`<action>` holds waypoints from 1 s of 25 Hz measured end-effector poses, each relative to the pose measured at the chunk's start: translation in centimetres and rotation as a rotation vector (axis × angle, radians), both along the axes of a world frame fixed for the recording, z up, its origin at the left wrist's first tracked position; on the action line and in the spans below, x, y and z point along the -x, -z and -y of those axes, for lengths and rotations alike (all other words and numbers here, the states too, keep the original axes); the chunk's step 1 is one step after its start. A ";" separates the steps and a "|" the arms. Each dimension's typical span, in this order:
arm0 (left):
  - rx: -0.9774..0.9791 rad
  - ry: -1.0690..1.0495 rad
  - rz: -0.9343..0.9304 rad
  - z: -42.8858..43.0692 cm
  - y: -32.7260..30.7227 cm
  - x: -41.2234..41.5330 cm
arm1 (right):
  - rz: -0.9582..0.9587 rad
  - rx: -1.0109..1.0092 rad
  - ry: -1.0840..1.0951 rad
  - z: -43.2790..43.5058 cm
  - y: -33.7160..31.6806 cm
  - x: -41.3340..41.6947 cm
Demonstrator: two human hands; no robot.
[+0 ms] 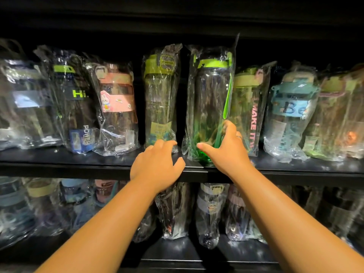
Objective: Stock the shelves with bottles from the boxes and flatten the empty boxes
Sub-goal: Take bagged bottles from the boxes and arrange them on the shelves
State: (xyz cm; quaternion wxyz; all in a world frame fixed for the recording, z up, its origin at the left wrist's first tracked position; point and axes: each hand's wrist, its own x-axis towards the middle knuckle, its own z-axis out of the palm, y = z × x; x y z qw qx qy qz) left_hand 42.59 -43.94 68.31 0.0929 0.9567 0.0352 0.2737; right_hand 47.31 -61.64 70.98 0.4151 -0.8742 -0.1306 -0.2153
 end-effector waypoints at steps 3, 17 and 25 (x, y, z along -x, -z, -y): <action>-0.006 0.004 -0.003 0.0 0.0 0.0 | 0.003 -0.001 0.041 -1.0 -0.1 -0.9; -0.005 0.003 -0.004 0.0 0.1 -0.1 | -0.074 0.114 0.212 -4.4 -0.5 -3.7; -0.076 0.024 0.145 0.4 1.9 0.9 | 0.128 0.458 0.219 -0.9 3.4 2.6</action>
